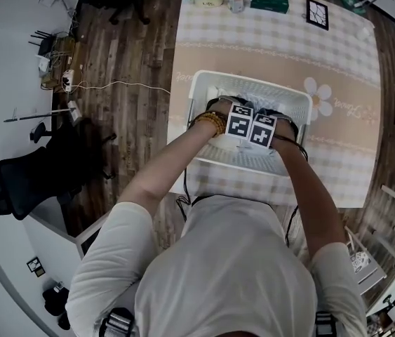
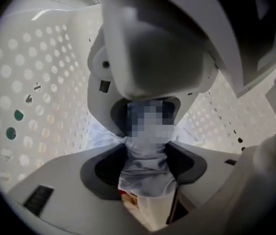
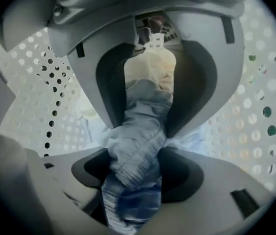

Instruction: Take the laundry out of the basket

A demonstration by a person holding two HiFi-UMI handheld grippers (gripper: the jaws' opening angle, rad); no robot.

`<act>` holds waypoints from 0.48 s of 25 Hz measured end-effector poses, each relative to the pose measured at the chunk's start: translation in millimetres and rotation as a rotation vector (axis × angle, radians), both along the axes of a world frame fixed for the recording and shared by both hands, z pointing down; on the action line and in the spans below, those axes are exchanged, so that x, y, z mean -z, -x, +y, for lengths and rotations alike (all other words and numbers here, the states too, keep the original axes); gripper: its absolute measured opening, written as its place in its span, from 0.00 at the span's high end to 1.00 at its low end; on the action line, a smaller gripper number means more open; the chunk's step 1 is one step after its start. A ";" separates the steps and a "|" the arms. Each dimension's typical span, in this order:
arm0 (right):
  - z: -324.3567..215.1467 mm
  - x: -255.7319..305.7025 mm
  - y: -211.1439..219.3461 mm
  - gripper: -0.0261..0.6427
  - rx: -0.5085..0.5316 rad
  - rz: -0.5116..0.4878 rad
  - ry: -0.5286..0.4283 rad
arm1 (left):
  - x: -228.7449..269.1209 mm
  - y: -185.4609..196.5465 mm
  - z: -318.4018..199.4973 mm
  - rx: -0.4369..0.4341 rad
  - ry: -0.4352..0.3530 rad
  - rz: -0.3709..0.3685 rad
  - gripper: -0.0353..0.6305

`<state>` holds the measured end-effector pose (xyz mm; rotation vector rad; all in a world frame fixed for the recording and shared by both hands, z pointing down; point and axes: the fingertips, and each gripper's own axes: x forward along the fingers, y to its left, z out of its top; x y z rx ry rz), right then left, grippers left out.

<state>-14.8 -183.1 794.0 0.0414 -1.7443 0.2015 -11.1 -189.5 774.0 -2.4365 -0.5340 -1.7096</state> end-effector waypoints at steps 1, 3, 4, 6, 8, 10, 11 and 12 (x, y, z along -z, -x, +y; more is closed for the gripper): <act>0.1 -0.7 0.4 0.49 0.001 -0.002 -0.002 | -1.0 -0.3 0.8 -0.005 0.002 0.001 0.50; 0.7 -1.3 0.9 0.54 0.003 -0.004 0.002 | -1.7 -0.7 2.2 -0.010 0.009 0.003 0.53; 1.0 -1.5 1.3 0.56 0.004 -0.007 0.006 | -1.8 -0.8 2.8 -0.014 0.010 0.002 0.56; 1.7 -1.6 2.1 0.62 0.004 -0.016 0.013 | -1.6 -1.0 4.5 -0.024 0.006 0.000 0.62; 2.9 1.0 2.0 0.69 0.000 -0.020 0.017 | 0.7 -1.0 6.9 -0.026 0.000 -0.001 0.68; 3.1 9.0 1.7 0.77 -0.001 -0.020 0.020 | 7.5 -0.6 8.6 -0.023 -0.004 -0.002 0.73; 2.5 14.4 1.5 0.78 0.003 -0.021 0.020 | 12.6 -0.4 8.7 -0.024 -0.006 -0.004 0.74; 1.8 19.9 1.5 0.79 0.007 -0.025 0.020 | 18.0 -0.2 8.7 -0.026 -0.008 -0.010 0.75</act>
